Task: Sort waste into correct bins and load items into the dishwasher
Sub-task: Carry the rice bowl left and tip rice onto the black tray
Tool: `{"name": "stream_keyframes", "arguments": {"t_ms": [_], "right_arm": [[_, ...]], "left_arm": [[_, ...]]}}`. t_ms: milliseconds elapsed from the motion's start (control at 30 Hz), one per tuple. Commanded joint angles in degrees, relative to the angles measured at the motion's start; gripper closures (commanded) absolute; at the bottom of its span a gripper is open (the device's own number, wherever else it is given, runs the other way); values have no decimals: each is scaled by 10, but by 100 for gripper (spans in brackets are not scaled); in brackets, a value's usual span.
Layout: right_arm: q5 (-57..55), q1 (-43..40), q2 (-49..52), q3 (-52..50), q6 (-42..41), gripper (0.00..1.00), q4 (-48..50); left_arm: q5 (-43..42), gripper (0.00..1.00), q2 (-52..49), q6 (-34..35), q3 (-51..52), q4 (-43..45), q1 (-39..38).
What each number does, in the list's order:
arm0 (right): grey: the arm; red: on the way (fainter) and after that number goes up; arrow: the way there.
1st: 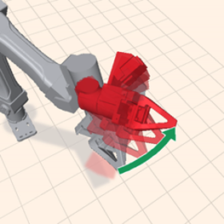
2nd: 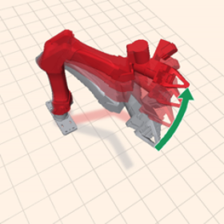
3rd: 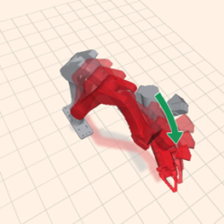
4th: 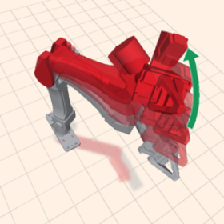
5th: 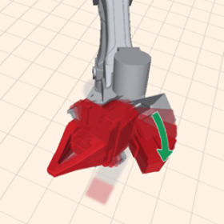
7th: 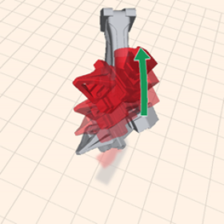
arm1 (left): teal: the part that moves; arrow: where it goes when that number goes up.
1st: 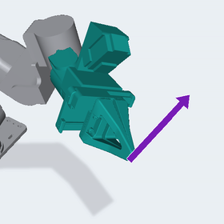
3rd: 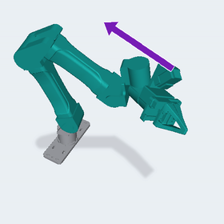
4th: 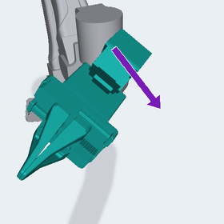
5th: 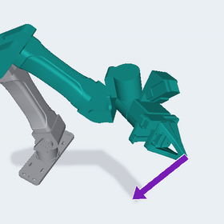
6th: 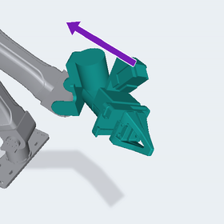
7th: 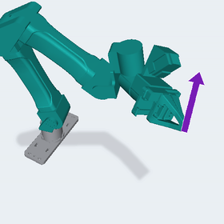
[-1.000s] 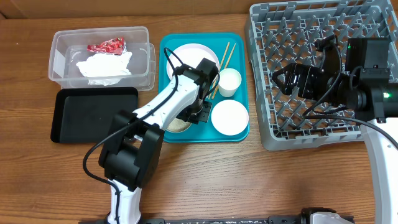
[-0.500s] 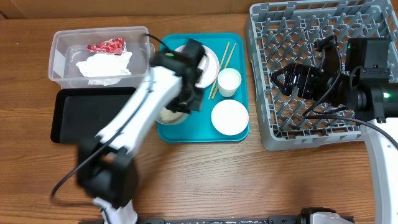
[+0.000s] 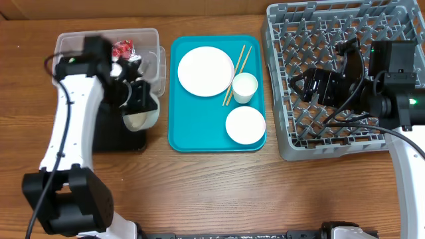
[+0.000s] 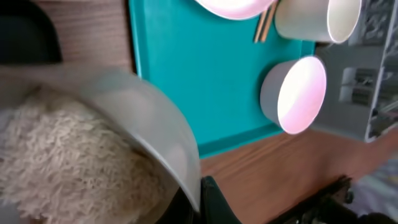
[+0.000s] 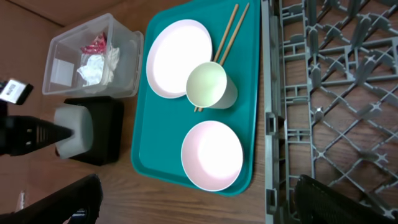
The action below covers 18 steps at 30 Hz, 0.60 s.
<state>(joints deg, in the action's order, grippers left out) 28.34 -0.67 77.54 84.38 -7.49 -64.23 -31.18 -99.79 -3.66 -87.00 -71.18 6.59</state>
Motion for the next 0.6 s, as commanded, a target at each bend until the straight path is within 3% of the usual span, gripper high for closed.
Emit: {"name": "stream_keyframes", "arguments": {"t_ms": [0,200,567], "right_arm": [[7,3,-3,15,0,0,5],[7,3,-3,15,-1,0,4],[7,3,-3,15,-1,0,3]], "left_arm": [[-151,96,0,-48,89,94,81],[-288,96,-21,5,186,236,173],[-551,96,-82,-23,202,247,249]]}}
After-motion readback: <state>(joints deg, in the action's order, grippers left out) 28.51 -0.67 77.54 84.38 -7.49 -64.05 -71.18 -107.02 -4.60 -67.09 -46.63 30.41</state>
